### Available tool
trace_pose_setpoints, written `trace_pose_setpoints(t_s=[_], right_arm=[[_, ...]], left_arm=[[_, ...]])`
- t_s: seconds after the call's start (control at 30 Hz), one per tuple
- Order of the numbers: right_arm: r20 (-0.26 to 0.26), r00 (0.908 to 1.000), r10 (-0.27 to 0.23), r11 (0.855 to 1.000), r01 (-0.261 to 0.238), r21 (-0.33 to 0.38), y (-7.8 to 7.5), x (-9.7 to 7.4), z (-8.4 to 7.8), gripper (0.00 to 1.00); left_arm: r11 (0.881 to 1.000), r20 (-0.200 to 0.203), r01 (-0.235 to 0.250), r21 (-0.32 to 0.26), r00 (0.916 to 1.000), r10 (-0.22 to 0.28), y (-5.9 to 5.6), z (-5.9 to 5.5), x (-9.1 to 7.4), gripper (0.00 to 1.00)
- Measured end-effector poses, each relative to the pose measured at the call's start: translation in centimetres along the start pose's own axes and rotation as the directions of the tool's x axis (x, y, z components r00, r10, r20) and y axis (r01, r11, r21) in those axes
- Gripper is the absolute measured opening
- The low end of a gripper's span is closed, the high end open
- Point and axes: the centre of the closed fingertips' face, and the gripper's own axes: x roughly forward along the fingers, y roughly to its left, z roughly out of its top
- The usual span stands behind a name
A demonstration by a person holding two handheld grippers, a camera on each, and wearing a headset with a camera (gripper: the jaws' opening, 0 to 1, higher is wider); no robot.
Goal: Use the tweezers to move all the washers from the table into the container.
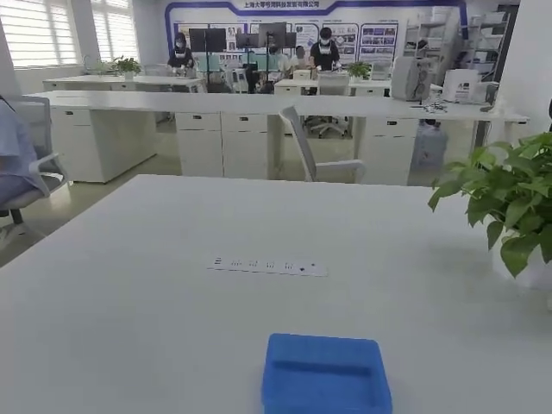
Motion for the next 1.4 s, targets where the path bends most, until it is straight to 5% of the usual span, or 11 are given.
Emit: trace_pose_setpoints(t_s=[0.3, 0.7, 1.03, 1.4], right_arm=[[0.027, 0.9996, -0.002, 1.000, 0.003, -0.021, -0.2, -0.2, 0.7, 0.91], [0.057, 0.9982, -0.020, 0.997, 0.024, -0.078, 0.2, -0.2, 1.7, 0.89], [0.041, 0.9992, -0.001, 1.000, 0.002, -0.027, 0.1, 0.6, 0.8, 0.89], [0.045, 0.9988, -0.018, 0.999, 0.020, -0.036, -0.4, 1.0, 0.8, 0.73]], left_arm=[[0.999, 0.040, 0.007, -0.041, 0.9992, -0.005, -0.3, 0.5, 0.2, 0.99], [1.000, 0.069, 0.020, -0.011, 0.9975, -0.019, -1.0, 1.2, 0.5, 0.99], [0.998, 0.024, 0.048, 0.041, 0.9985, -0.049, -1.6, 0.6, 1.3, 0.96], [0.991, -0.027, 0.114, 0.075, 0.9933, -0.112, -2.5, 0.2, 3.1, 0.80]])
